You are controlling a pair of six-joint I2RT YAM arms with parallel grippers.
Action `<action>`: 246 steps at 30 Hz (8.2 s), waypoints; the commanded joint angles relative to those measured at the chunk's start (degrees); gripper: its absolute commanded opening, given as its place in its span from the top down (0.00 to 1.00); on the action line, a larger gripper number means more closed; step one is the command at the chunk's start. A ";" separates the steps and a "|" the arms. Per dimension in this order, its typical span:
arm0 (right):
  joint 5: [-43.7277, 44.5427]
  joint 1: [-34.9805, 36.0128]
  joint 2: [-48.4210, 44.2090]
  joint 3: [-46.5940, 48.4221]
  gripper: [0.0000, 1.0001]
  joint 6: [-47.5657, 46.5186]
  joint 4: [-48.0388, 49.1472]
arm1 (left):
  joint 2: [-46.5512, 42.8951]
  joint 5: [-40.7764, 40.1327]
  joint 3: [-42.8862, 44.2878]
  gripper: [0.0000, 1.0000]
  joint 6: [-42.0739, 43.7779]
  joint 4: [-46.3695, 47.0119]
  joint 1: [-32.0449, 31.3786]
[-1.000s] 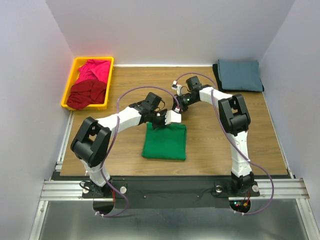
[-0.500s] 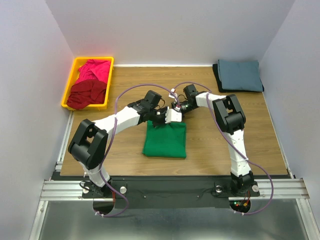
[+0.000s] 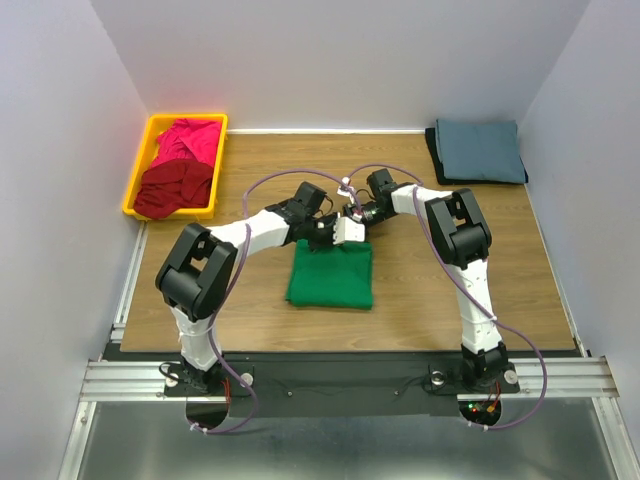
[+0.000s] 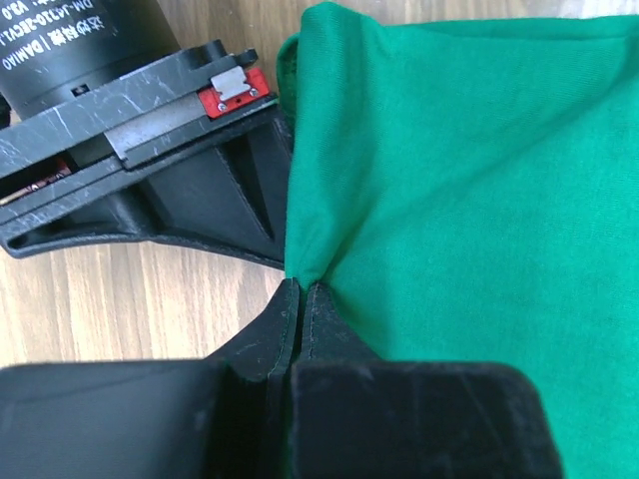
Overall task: Fold and stack the t-shirts
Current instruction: Fold the tshirt, then neatly place the folded tshirt to the corner
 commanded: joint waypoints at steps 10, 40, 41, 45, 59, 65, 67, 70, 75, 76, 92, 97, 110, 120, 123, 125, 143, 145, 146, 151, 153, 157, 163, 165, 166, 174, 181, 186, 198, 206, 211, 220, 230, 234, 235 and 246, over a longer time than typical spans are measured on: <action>23.70 -9.66 -1.16 18.35 0.58 -1.38 -6.97 | 3.51 1.12 9.23 0.66 0.34 -5.09 2.63; 19.93 -6.95 -15.14 -9.33 0.74 9.17 3.49 | 8.67 21.97 0.00 0.62 -59.00 15.04 18.80; 23.59 -7.38 -12.96 -5.75 0.74 7.16 3.22 | 15.48 21.18 7.15 0.62 -54.11 8.15 19.94; 26.96 -7.39 -11.00 -1.16 0.73 6.27 3.22 | 16.60 19.68 9.15 0.62 -51.87 7.29 20.39; 11.77 -3.62 -30.16 -15.00 0.51 15.58 3.57 | -9.59 31.00 -10.60 0.54 -66.26 16.66 18.73; 11.49 -1.94 -24.11 -20.91 0.52 14.62 4.98 | -3.37 32.95 -18.01 0.52 -70.51 23.56 18.28; 12.37 -2.03 -22.43 -22.49 0.53 12.95 4.98 | 1.64 31.20 -15.73 0.55 -66.57 18.65 18.72; 16.85 -2.38 -19.45 -23.81 0.54 10.32 4.89 | 7.36 27.24 -13.53 0.57 -61.19 11.87 21.44; 16.96 -3.61 -21.52 -23.82 0.55 8.82 4.54 | 7.65 28.19 -10.19 0.58 -51.56 3.62 24.70; 15.38 -3.61 -22.94 -23.82 0.54 8.90 4.28 | 6.16 29.77 -10.44 0.58 -49.86 1.34 24.52; 9.29 4.65 -24.29 -28.29 0.57 9.09 4.72 | 1.91 33.74 -16.16 0.58 -47.12 2.01 17.31; 15.27 0.36 -20.41 -29.80 0.60 4.44 4.63 | 8.52 30.76 -13.80 0.58 -50.19 2.11 20.91; 8.68 -2.03 -34.81 -27.95 0.62 0.46 -2.05 | -4.58 39.91 -0.43 0.59 -54.68 -1.15 15.56; 11.75 -10.89 -35.96 -28.03 0.53 2.75 -2.23 | 18.78 33.92 10.73 0.57 -74.71 21.52 15.29; 13.60 -11.69 -36.40 -28.65 0.52 2.66 -2.23 | 25.01 32.96 16.34 0.57 -77.44 22.32 15.64; 13.96 -11.78 -36.40 -28.91 0.52 2.57 -2.23 | 26.44 32.51 17.32 0.58 -78.06 22.32 16.08; 21.78 -14.42 -40.45 -33.13 0.45 21.29 8.23 | -17.67 -8.42 -1.38 0.44 -25.69 -2.21 -1.92; 21.34 -14.51 -39.57 -32.87 0.44 22.96 8.49 | -18.38 -14.32 -3.67 0.41 -21.49 0.17 -6.75; 21.08 -14.68 -39.22 -32.78 0.44 23.66 8.49 | -17.51 -18.08 -4.11 0.41 -20.59 1.21 -9.99; 20.99 -14.77 -37.98 -32.25 0.35 25.95 8.49 | -13.55 -26.28 -5.87 0.41 -15.49 5.08 -16.68; 20.90 -14.77 -37.02 -32.43 0.30 26.56 8.49 | -11.19 -28.74 -6.14 0.40 -13.47 6.84 -18.10; 20.37 -14.95 -35.17 -32.43 0.28 27.27 8.58 | -7.05 -31.47 -6.05 0.40 -11.27 9.13 -20.30; 19.58 -14.95 -33.06 -32.69 0.20 29.11 9.37 | -2.12 -30.60 -4.47 0.40 -9.07 10.45 -20.39; 19.15 -14.86 -32.19 -33.13 0.20 30.69 10.77 | -0.29 -30.60 -4.12 0.40 -8.10 11.07 -20.39; 18.80 -14.95 -31.83 -33.31 0.20 31.22 11.21 | 0.34 -30.94 -4.21 0.41 -7.66 12.03 -20.39; 18.26 -14.95 -30.25 -36.99 0.19 39.91 19.64 | 3.24 -29.73 -2.89 0.83 -8.35 14.15 -19.16; 19.93 -14.77 -29.99 -40.78 0.16 54.57 37.90 | 0.26 -21.02 1.50 1.00 -12.31 9.84 -15.91; 20.64 -13.46 -29.19 -44.02 0.14 62.68 48.37 | -0.36 -18.91 3.96 1.00 -13.63 8.17 -15.12; 30.39 -7.48 -21.56 -42.99 0.25 70.60 61.31 | 0.25 -15.66 8.10 1.00 -15.30 7.29 -14.59; 37.60 -5.72 -18.21 -40.17 0.33 68.49 63.86 | -0.10 -13.28 9.50 1.00 -16.18 5.80 -14.33; 38.04 -5.54 -16.71 -39.64 0.44 68.14 64.22 | -0.01 -12.84 9.86 1.00 -16.53 5.62 -14.06; 41.10 -5.46 -20.92 -36.83 0.85 57.19 58.28 | -4.48 -8.99 11.35 0.54 -25.55 3.07 -8.91; 53.06 -6.60 -27.44 -23.04 0.99 27.99 36.63 | -18.81 -4.22 9.95 0.03 -37.45 -7.21 7.72; 56.58 -7.48 -26.21 -18.11 0.99 17.89 32.67 | -21.98 -5.81 6.87 0.03 -38.33 -7.91 11.51; 57.02 -8.35 -25.77 -17.15 0.99 14.56 31.97 | -23.03 -6.77 6.26 0.03 -38.33 -8.00 12.21; 58.43 -16.88 -15.75 5.17 0.99 -1.29 22.30 | -28.48 -9.33 -2.36 0.02 -40.70 -3.79 13.27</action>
